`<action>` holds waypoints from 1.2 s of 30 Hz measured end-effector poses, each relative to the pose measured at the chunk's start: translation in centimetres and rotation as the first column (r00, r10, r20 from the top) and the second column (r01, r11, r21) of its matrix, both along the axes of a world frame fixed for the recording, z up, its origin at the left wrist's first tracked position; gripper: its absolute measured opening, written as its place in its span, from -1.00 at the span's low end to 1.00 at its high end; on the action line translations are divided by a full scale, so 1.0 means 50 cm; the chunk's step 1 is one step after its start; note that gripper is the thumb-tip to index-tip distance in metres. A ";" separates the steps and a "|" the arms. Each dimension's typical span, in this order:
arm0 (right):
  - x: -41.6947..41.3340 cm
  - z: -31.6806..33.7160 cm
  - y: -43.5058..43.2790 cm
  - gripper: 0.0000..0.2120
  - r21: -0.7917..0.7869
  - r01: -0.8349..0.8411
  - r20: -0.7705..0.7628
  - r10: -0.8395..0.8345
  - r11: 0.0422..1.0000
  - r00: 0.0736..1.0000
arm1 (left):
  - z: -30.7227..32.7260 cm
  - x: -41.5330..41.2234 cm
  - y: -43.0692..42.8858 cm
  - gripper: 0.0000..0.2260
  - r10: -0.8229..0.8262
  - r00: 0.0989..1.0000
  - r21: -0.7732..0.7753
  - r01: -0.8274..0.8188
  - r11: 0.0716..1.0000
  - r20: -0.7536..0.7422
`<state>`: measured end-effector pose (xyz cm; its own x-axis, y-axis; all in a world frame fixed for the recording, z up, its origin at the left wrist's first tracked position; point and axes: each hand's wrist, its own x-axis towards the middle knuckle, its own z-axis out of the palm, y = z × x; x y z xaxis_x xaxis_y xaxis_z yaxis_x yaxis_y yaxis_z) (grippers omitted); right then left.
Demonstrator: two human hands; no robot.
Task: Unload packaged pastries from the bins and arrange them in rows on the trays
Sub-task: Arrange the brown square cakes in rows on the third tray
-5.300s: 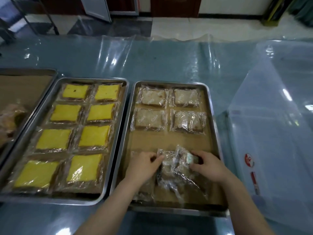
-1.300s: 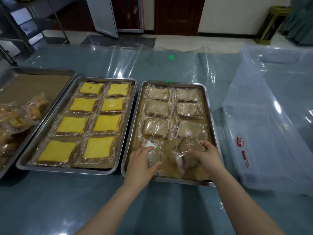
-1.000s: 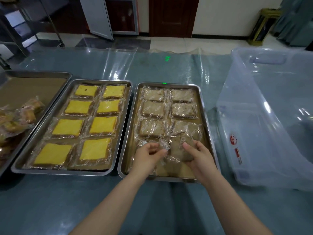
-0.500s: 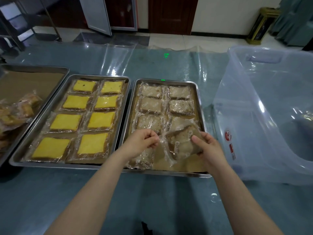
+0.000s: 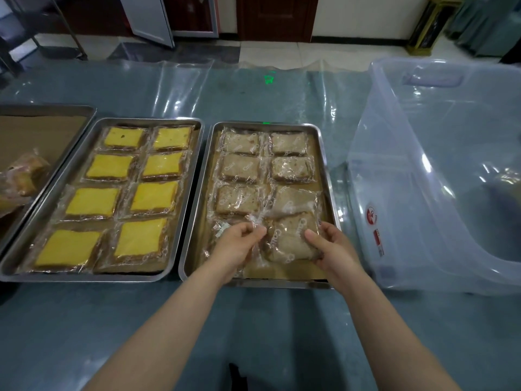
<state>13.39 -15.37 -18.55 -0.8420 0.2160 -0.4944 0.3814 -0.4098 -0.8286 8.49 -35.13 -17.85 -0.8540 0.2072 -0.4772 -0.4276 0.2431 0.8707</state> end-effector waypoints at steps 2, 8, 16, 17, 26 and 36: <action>-0.001 -0.008 0.009 -0.66 0.034 0.018 0.002 -0.018 0.999 1.000 | -0.015 -0.008 -0.002 -0.71 0.058 0.995 0.112 -0.067 0.991 0.084; -0.011 -0.034 0.010 -0.90 0.371 -0.066 0.107 0.028 0.926 0.994 | -0.057 -0.019 0.005 -0.87 0.107 0.951 0.234 -0.180 0.955 0.292; -0.013 -0.052 -0.019 -0.58 0.963 -0.224 0.195 0.188 0.151 0.963 | -0.083 -0.040 0.048 -0.51 -0.370 0.916 -0.539 0.236 0.809 -0.155; -0.015 -0.057 -0.027 -0.54 0.975 -0.202 0.170 0.286 0.089 0.943 | -0.082 -0.041 0.049 -0.48 -0.400 0.902 -0.565 0.249 0.786 -0.160; -0.063 -0.113 -0.034 -0.38 0.861 -0.394 0.507 0.607 -0.322 0.611 | -0.079 -0.035 -0.069 -0.72 -0.257 0.812 -0.609 -0.146 0.779 -0.523; -0.054 -0.108 -0.009 -0.38 0.766 -0.447 0.643 0.560 -0.462 0.522 | -0.084 -0.030 -0.092 -0.18 -0.192 0.936 -0.691 -0.071 0.719 -0.296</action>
